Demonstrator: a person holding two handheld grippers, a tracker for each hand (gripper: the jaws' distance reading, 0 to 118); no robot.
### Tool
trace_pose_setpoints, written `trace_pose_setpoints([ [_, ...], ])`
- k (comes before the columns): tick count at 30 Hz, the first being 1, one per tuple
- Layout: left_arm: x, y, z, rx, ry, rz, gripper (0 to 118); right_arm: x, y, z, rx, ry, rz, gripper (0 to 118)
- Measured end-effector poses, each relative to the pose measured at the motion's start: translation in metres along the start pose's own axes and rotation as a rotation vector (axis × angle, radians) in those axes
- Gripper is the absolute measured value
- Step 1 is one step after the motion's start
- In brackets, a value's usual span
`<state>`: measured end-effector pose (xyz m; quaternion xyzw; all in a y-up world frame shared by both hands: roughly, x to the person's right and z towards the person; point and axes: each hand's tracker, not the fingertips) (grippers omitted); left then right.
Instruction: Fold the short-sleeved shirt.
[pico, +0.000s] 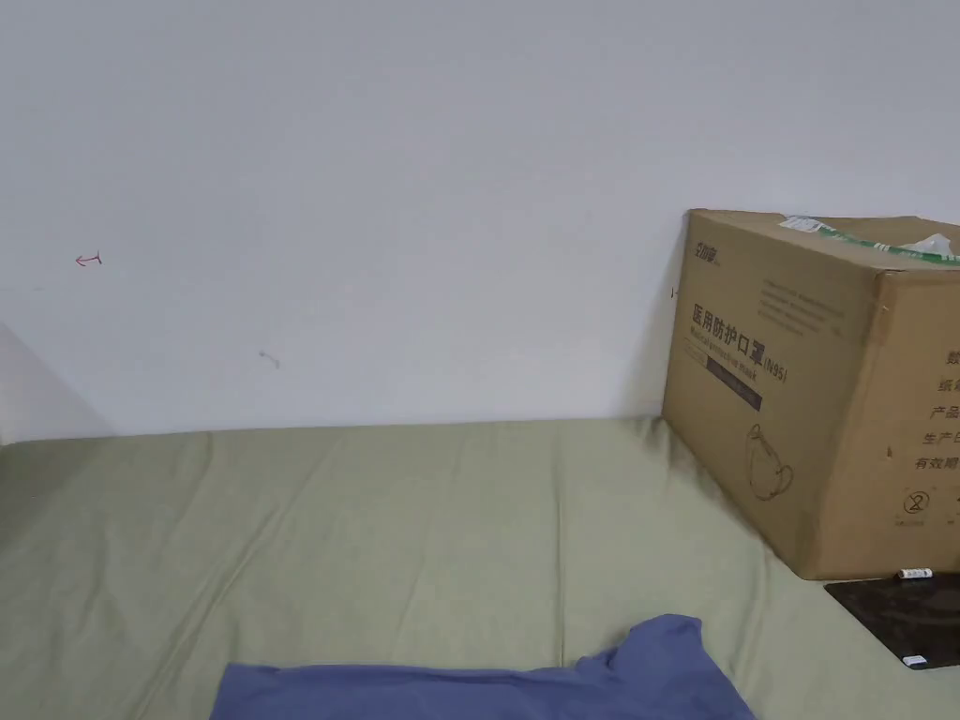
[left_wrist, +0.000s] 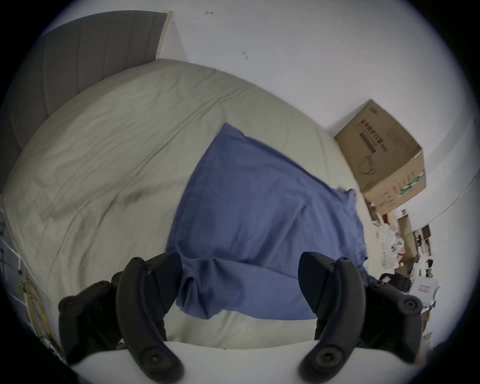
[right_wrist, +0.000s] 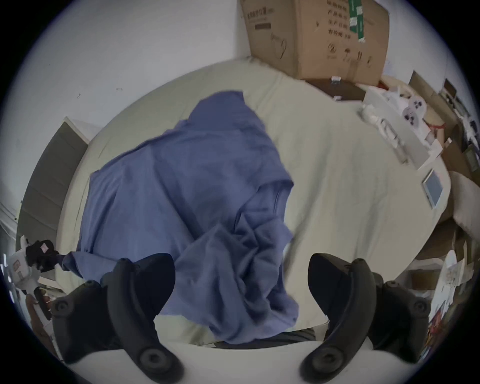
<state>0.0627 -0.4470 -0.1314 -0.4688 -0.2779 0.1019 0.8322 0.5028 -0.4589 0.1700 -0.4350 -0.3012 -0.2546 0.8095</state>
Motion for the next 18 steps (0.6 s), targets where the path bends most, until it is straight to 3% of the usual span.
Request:
trace_pose_setpoints([
  [2, 0.012, 0.009, 0.009, -0.020, -0.006, -0.050, 98, -0.005, 0.008, 0.016, 0.055, 0.019, 0.031, 106],
  [5, 0.044, 0.024, 0.043, 0.133, -0.010, -0.195, 98, -0.020, 0.016, 0.061, 0.266, 0.065, 0.038, 106],
  [10, 0.085, 0.015, 0.102, 0.650, -0.060, -0.343, 97, -0.040, 0.010, 0.121, 0.737, 0.293, 0.018, 105],
  [12, 0.097, 0.004, 0.114, 0.815, -0.021, -0.382, 96, -0.053, 0.002, 0.134, 0.894, 0.298, 0.061, 102],
  [13, 0.103, 0.000, 0.118, 0.877, -0.014, -0.388, 93, -0.060, -0.002, 0.139, 0.959, 0.291, 0.085, 93],
  [14, 0.104, -0.002, 0.120, 0.915, -0.026, -0.387, 77, -0.066, -0.004, 0.142, 0.999, 0.269, 0.102, 63],
  [15, 0.107, -0.004, 0.122, 0.923, -0.059, -0.379, 52, -0.074, -0.005, 0.143, 1.027, 0.241, 0.131, 30],
  [16, 0.111, -0.005, 0.124, 0.929, -0.062, -0.366, 19, -0.081, -0.005, 0.145, 1.047, 0.198, 0.150, 4],
  [17, 0.115, -0.005, 0.122, 0.922, -0.040, -0.360, 0, -0.085, -0.004, 0.145, 1.051, 0.184, 0.161, 2],
  [18, 0.117, -0.004, 0.121, 0.919, 0.017, -0.355, 0, -0.085, -0.003, 0.144, 1.040, 0.214, 0.151, 2],
])
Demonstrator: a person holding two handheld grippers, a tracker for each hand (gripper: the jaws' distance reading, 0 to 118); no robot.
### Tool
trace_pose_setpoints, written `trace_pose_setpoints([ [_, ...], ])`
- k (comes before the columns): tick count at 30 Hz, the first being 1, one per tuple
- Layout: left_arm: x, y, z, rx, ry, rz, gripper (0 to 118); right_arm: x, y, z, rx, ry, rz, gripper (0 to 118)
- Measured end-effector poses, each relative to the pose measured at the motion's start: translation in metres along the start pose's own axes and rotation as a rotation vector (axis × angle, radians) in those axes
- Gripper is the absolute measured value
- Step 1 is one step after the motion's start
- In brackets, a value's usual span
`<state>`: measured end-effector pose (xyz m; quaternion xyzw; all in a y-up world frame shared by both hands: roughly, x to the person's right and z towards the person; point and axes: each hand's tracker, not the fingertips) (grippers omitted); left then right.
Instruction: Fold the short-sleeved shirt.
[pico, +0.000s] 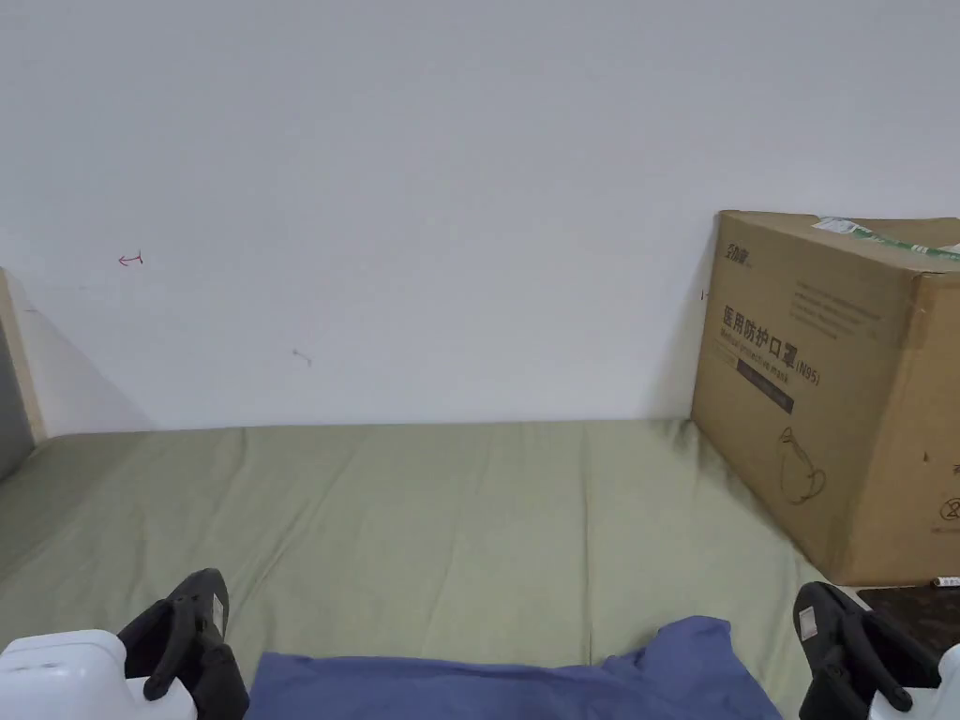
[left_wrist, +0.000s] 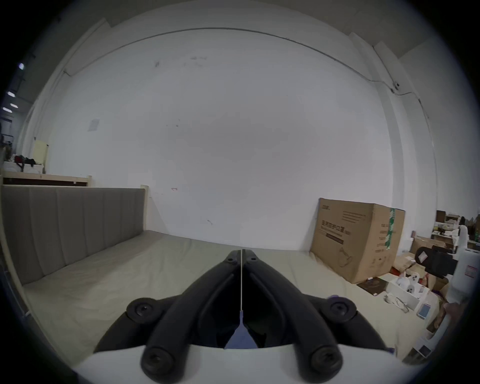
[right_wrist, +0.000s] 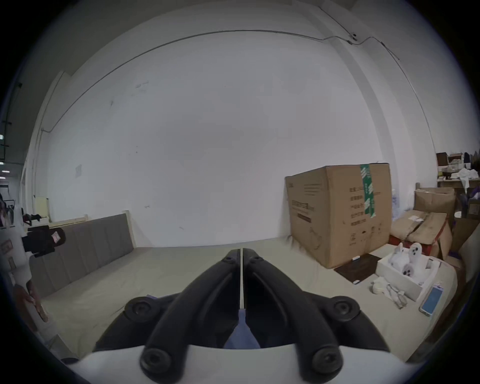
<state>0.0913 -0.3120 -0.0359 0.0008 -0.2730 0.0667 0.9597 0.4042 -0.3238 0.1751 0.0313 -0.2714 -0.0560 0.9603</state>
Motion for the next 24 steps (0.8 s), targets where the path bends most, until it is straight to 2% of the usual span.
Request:
trace_pose_setpoints([
  [1, 0.002, -0.001, 0.001, 0.013, 0.000, 0.004, 0, 0.000, 0.002, -0.005, -0.016, 0.047, -0.018, 2],
  [3, -0.004, 0.002, -0.006, -0.028, -0.071, 0.055, 0, -0.003, 0.002, -0.010, -0.018, 0.029, -0.017, 2],
  [5, -0.007, 0.009, -0.025, -0.048, -0.034, 0.046, 0, 0.000, 0.001, -0.016, -0.011, 0.025, -0.017, 2],
  [7, -0.018, 0.017, -0.059, -0.141, -0.042, 0.032, 0, 0.001, 0.000, -0.024, -0.008, 0.025, -0.015, 2],
  [9, -0.034, 0.024, -0.117, -0.335, -0.082, 0.059, 0, 0.002, -0.003, -0.035, -0.034, 0.039, -0.020, 2],
  [13, -0.077, -0.011, -0.257, -0.886, -0.166, 0.203, 0, 0.004, -0.019, -0.066, -0.151, 0.083, -0.030, 2],
  [16, -0.094, -0.067, -0.325, -1.056, -0.138, 0.116, 0, 0.005, -0.034, -0.083, -0.197, 0.097, -0.045, 2],
  [17, -0.099, -0.084, -0.343, -1.090, -0.126, 0.087, 9, 0.005, -0.039, -0.087, -0.215, 0.104, -0.048, 2],
  [18, -0.105, -0.101, -0.360, -1.117, -0.122, 0.041, 40, 0.006, -0.044, -0.093, -0.234, 0.112, -0.050, 2],
  [19, -0.109, -0.119, -0.376, -1.163, -0.122, 0.016, 89, 0.006, -0.049, -0.098, -0.256, 0.116, -0.052, 2],
  [20, -0.104, -0.130, -0.374, -1.208, -0.121, 0.015, 118, 0.006, -0.053, -0.102, -0.277, 0.119, -0.053, 2],
  [21, -0.105, -0.143, -0.386, -1.166, -0.138, 0.020, 112, 0.008, -0.059, -0.107, -0.298, 0.121, -0.055, 2],
  [24, -0.120, -0.182, -0.410, -1.180, -0.040, 0.016, 112, 0.013, -0.070, -0.118, -0.340, 0.124, -0.069, 2],
])
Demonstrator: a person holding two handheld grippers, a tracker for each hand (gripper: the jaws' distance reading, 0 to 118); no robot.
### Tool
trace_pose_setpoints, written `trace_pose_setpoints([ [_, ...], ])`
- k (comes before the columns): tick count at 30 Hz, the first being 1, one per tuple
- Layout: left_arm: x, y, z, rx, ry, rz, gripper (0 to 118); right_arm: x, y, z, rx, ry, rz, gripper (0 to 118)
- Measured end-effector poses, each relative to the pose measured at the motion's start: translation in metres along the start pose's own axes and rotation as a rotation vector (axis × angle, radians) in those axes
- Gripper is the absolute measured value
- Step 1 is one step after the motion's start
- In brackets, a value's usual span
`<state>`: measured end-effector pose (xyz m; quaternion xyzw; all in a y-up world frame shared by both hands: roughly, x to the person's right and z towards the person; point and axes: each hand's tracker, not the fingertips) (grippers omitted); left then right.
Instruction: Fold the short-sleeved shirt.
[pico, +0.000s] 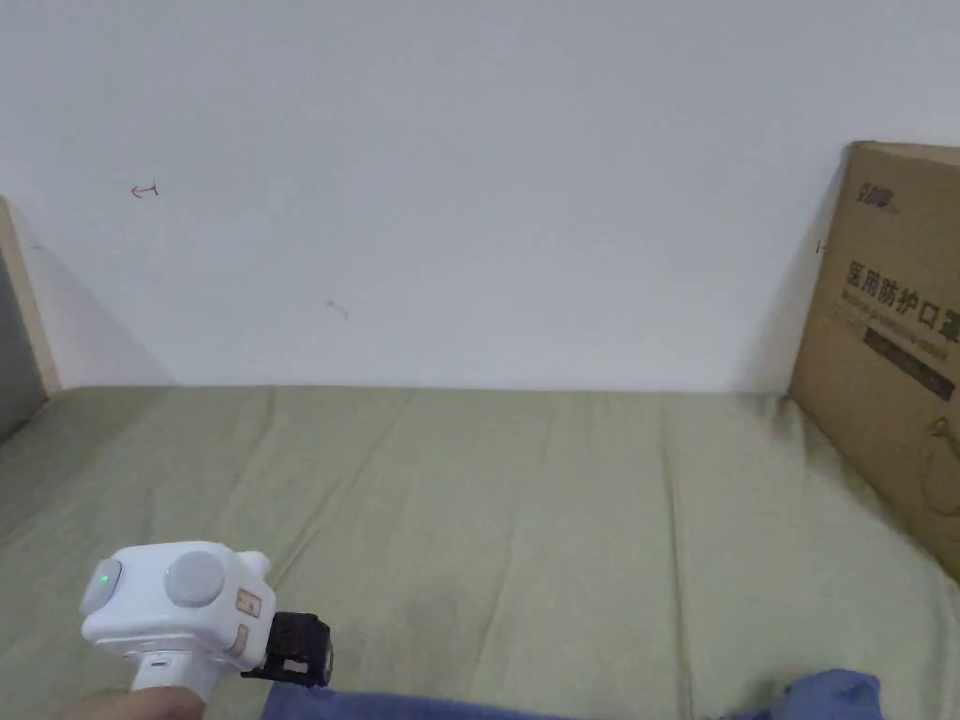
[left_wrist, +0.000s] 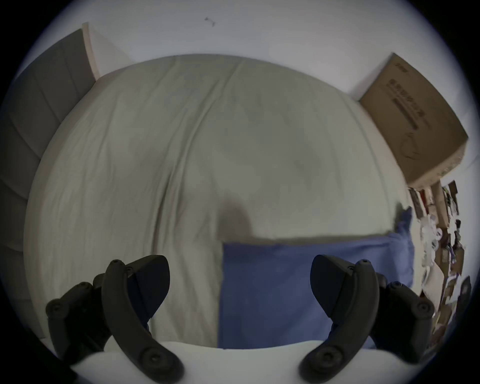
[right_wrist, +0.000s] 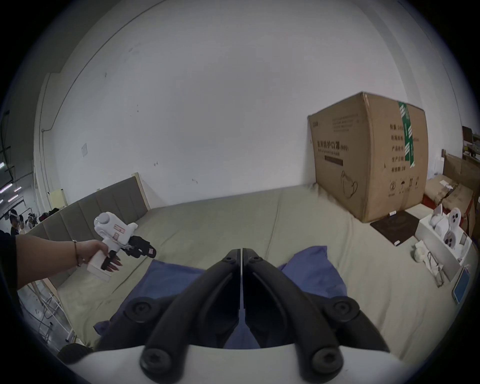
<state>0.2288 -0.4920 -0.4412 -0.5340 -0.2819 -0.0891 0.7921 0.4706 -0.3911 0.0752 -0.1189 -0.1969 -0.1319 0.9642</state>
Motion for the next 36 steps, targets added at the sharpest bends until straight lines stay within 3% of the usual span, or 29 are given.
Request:
trace_pose_setpoints([
  [5, -0.008, -0.014, -0.061, -0.116, 0.060, -0.036, 114, 0.012, -0.008, -0.011, -0.053, -0.016, -0.006, 2],
  [7, 0.001, -0.020, -0.069, -0.046, 0.065, -0.104, 118, 0.019, -0.011, -0.014, -0.075, -0.034, -0.009, 2],
  [9, -0.002, -0.024, -0.069, -0.024, 0.123, -0.064, 114, 0.028, -0.013, -0.016, -0.089, -0.045, -0.024, 2],
  [10, 0.003, -0.028, -0.062, 0.021, 0.133, -0.084, 102, 0.035, -0.013, -0.018, -0.103, -0.038, -0.047, 2],
  [11, 0.007, -0.031, -0.053, 0.099, 0.141, -0.132, 73, 0.044, -0.012, -0.020, -0.117, 0.001, -0.086, 2],
  [13, 0.036, -0.060, -0.014, 0.191, 0.157, -0.207, 1, 0.069, -0.006, -0.034, -0.168, 0.049, -0.141, 2],
  [15, 0.036, -0.071, 0.000, 0.111, 0.041, -0.218, 0, 0.095, 0.001, -0.059, -0.262, 0.047, -0.192, 2],
  [16, 0.034, -0.066, 0.015, 0.105, -0.014, -0.153, 0, 0.110, 0.004, -0.072, -0.297, 0.033, -0.219, 2],
  [19, 0.031, -0.071, 0.047, 0.118, -0.010, -0.148, 0, 0.146, 0.019, -0.121, -0.406, -0.063, -0.235, 3],
  [20, 0.032, -0.068, 0.055, 0.136, -0.018, -0.145, 0, 0.156, 0.025, -0.145, -0.486, -0.122, -0.220, 29],
  [21, 0.030, -0.068, 0.065, 0.149, -0.042, -0.135, 0, 0.168, 0.027, -0.171, -0.586, -0.158, -0.223, 76],
  [22, 0.028, -0.069, 0.073, 0.152, -0.053, -0.125, 0, 0.178, 0.022, -0.194, -0.706, -0.184, -0.253, 109],
  [23, 0.027, -0.070, 0.079, 0.151, -0.059, -0.115, 0, 0.187, 0.017, -0.208, -0.740, -0.188, -0.294, 117],
  [25, 0.024, -0.070, 0.079, 0.149, -0.064, -0.109, 0, 0.204, 0.006, -0.241, -0.744, -0.202, -0.328, 117],
  [28, 0.020, -0.072, 0.078, 0.143, -0.064, -0.099, 0, 0.213, -0.009, -0.280, -0.829, -0.278, -0.202, 114],
  [30, 0.018, -0.074, 0.077, 0.130, -0.060, -0.098, 0, 0.215, -0.022, -0.291, -0.882, -0.326, -0.152, 97],
  [31, 0.017, -0.075, 0.077, 0.133, -0.048, -0.108, 0, 0.214, -0.028, -0.294, -0.936, -0.349, -0.150, 96],
  [33, 0.015, -0.076, 0.070, 0.114, -0.041, -0.114, 0, 0.202, -0.023, -0.284, -0.864, -0.337, -0.070, 87],
  [34, 0.015, -0.078, 0.071, 0.107, -0.037, -0.115, 0, 0.196, -0.021, -0.281, -0.869, -0.326, -0.061, 72],
  [36, 0.014, -0.080, 0.069, 0.105, -0.033, -0.109, 0, 0.184, -0.022, -0.272, -0.875, -0.303, -0.026, 15],
])
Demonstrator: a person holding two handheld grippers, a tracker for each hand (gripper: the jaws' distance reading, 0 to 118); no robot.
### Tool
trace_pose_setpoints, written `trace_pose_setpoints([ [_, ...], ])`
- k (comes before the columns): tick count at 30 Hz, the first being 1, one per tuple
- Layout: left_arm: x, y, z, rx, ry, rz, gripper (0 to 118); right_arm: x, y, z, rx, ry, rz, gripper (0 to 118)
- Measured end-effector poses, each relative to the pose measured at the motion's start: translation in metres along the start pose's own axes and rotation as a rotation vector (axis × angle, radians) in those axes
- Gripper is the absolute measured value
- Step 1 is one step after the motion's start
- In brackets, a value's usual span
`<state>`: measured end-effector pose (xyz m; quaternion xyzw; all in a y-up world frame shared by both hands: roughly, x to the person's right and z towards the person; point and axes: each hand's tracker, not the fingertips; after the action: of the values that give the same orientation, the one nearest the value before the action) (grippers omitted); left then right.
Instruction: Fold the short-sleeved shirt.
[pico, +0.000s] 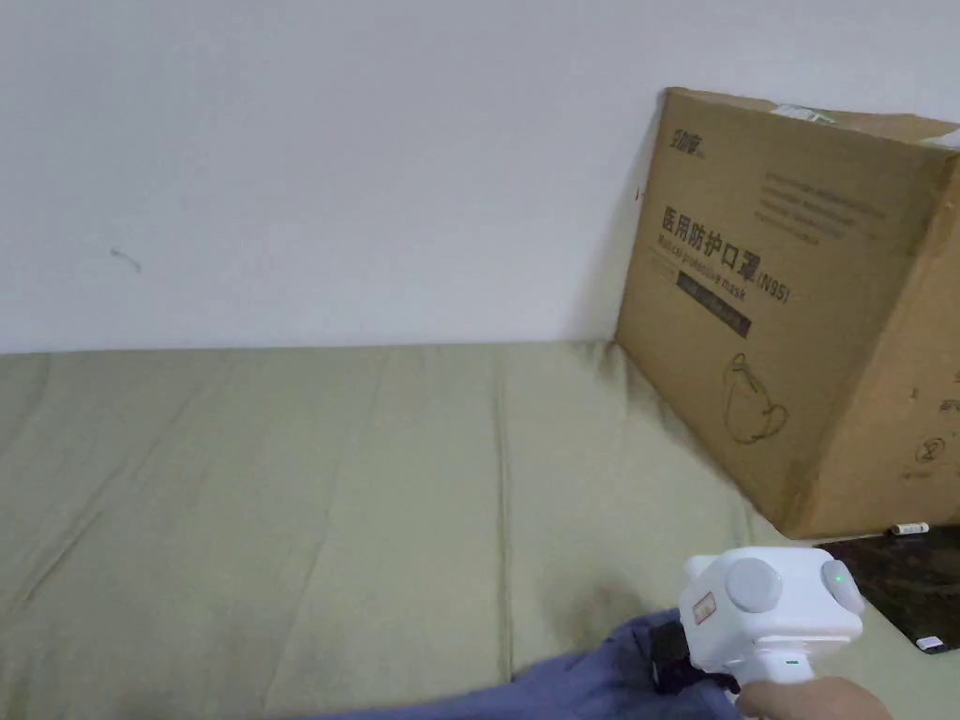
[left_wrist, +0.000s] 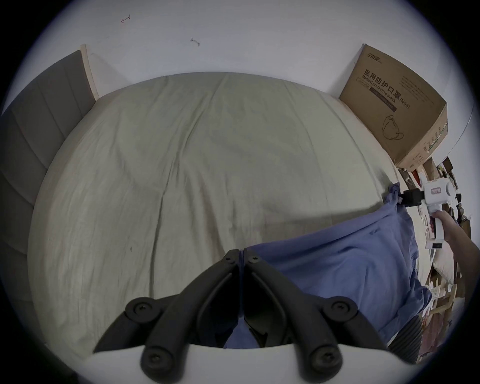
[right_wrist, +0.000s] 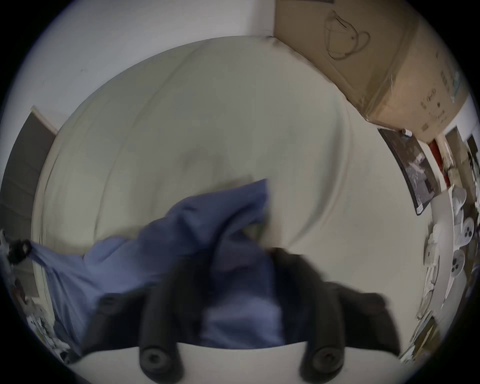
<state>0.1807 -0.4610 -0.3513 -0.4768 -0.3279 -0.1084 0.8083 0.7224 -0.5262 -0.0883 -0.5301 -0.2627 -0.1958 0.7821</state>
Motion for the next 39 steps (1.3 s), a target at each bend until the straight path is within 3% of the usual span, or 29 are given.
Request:
trace_pose_setpoints([
  [1, 0.000, -0.002, 0.001, 0.000, -0.002, 0.012, 0, -0.007, -0.006, 0.010, -0.008, 0.031, 0.032, 1],
  [3, 0.004, -0.007, 0.007, 0.007, 0.002, 0.021, 0, -0.016, -0.016, 0.022, -0.026, 0.151, 0.022, 1],
  [7, 0.007, -0.011, 0.040, 0.160, 0.060, 0.070, 0, -0.022, -0.025, 0.086, 0.198, 0.129, 0.060, 1],
  [10, 0.005, -0.006, 0.075, 0.236, 0.000, 0.134, 0, -0.010, -0.019, 0.144, 0.323, 0.155, 0.015, 1],
  [16, 0.019, 0.033, 0.149, 0.364, 0.018, 0.047, 0, 0.004, 0.004, 0.252, 0.482, 0.196, -0.049, 1],
  [27, 0.032, 0.143, 0.224, 0.556, 0.057, 0.026, 0, -0.023, 0.096, 0.365, 0.721, 0.129, -0.033, 1],
  [31, 0.031, 0.189, 0.227, 0.604, 0.084, 0.018, 0, -0.043, 0.138, 0.386, 0.788, 0.066, 0.032, 1],
  [39, 0.023, 0.270, 0.216, 0.726, 0.139, 0.043, 0, -0.081, 0.222, 0.416, 0.920, -0.021, 0.057, 1],
])
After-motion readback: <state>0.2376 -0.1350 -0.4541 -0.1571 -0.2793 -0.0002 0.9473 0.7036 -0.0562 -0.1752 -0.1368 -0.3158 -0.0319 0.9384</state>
